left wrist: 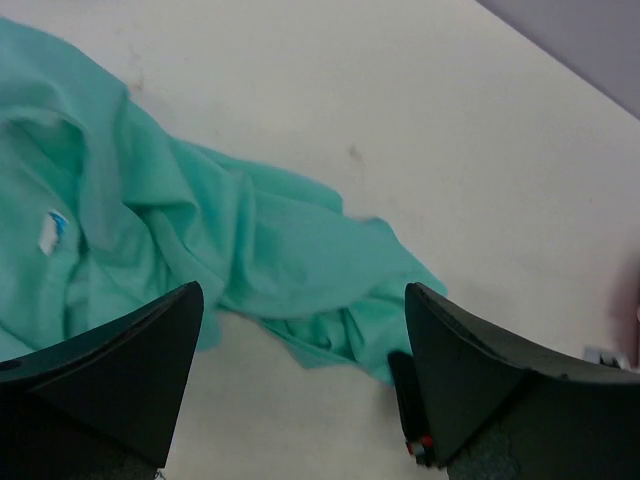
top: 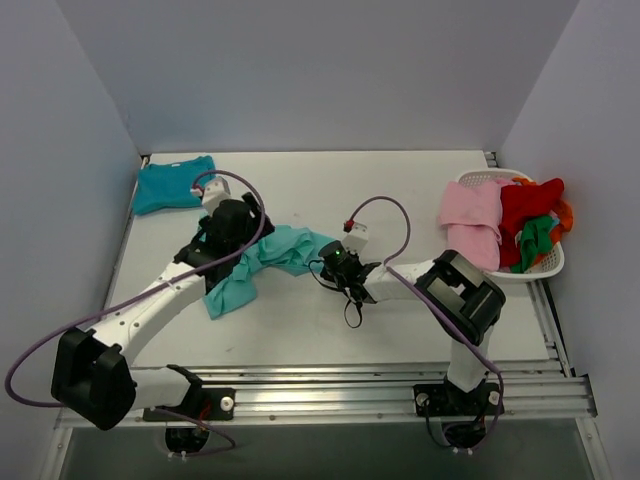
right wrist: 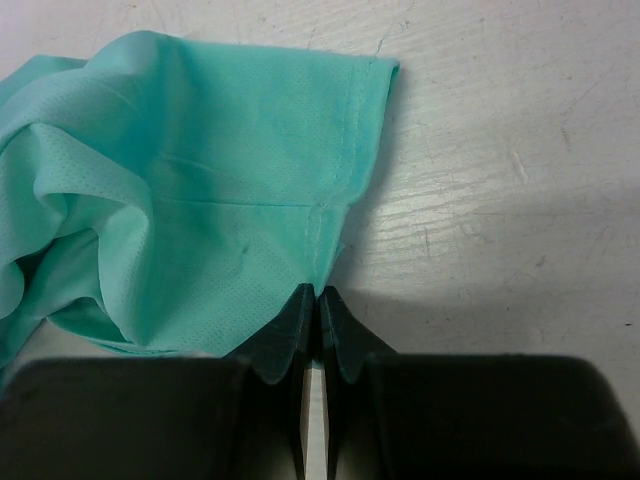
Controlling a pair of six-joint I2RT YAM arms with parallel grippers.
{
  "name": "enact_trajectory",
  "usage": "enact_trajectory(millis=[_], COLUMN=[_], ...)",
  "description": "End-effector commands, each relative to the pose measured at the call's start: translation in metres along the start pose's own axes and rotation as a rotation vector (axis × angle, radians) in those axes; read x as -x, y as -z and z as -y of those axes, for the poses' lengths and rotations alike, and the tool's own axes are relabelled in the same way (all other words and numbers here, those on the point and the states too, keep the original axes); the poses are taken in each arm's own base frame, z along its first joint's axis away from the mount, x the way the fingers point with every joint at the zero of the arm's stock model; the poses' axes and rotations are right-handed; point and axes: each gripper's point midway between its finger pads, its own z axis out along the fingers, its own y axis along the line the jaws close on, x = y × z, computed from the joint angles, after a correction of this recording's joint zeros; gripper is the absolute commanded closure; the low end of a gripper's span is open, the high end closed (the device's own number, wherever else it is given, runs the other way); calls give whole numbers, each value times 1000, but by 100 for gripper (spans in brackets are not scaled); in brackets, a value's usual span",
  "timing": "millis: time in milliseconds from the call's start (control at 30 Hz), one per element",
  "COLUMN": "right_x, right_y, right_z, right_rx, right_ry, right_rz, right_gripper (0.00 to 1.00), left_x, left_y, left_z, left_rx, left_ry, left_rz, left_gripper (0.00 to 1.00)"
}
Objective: Fold and stack the t-shirts
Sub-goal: Flatten the tshirt out
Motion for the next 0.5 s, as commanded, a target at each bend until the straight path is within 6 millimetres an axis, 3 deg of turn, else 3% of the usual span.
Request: enact_trajectory(millis=[0, 167, 467], right_x=[2, 9, 5], right_y=[-1, 2, 5], right_z=[17, 21, 28], right_rx=[-56, -70, -83], right_ry=[30, 38, 42], right_rz=[-8, 1, -8], right_gripper=[100, 100, 100], left_x=[-30, -73, -85], left_y=[33, 41, 34], left_z=[12, -2, -52], left_rx=[-5, 6, 183], left_ry=[11, 3, 20], left_rz=[-35, -88, -19], left_gripper=[10, 15, 22])
